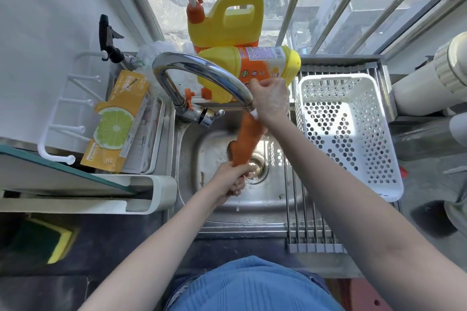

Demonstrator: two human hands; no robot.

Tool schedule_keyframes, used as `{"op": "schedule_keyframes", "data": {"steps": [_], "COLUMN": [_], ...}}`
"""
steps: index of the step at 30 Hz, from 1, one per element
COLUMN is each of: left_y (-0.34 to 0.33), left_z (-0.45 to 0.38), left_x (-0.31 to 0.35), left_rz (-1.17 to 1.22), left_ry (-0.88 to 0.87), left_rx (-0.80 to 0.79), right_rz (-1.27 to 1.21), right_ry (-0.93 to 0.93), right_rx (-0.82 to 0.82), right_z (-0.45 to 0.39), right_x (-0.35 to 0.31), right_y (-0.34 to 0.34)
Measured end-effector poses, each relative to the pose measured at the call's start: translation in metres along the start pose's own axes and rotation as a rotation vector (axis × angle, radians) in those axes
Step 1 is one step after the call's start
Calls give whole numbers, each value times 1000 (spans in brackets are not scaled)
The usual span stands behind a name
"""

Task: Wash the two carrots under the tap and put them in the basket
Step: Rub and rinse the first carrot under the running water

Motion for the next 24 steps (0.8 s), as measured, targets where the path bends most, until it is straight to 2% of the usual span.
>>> {"op": "schedule_keyframes", "data": {"steps": [2, 3, 6, 7, 9, 12, 14, 17, 19, 21, 22, 24], "left_y": [3, 4, 5, 4, 2, 1, 2, -16, -35, -39, -33, -17], "left_z": [0, 0, 5, 6, 5, 5, 2, 4, 16, 26, 28, 27], "left_x": [0, 5, 29, 35, 47, 62, 58, 39, 31, 26, 25, 28], "left_rz": [209, 180, -274, -358, -375, -239, -109, 269, 385, 295, 189, -48], "left_ry": [-14, -44, -155, -185, -246, -289, -210, 58, 270, 420, 457, 475], "left_rx": [8, 16, 21, 11, 21, 110, 77, -196, -413, -550, -542, -430], "right_rz": [-63, -67, -93, -89, -87, -229, -439, -770, -936, -1071, -1127, -1200], "right_ry": [-21, -15, 9, 11, 8, -52, -109, -220, -233, -291, -328, -381], "right_rx": [32, 38, 43, 51, 50, -21, -196, -618, -739, -751, -740, -680], "right_z": [-4, -3, 0, 0, 3, 8, 13, 51, 71, 78, 78, 78], "right_x": [0, 1, 6, 8, 9, 18, 26, 28, 22, 24, 26, 30], "right_y": [7, 8, 5, 4, 0, -19, -35, -72, -84, -88, -89, -86]}}
Point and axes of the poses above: each hand's wrist, its own z-axis away from the middle knuckle, its own y-axis out of the back of the hand, x = y × z, the point moved 10 cm from there along -z, towards the middle knuckle, and after that the axes turned 12 degrees about z, right-handed, at the moved point
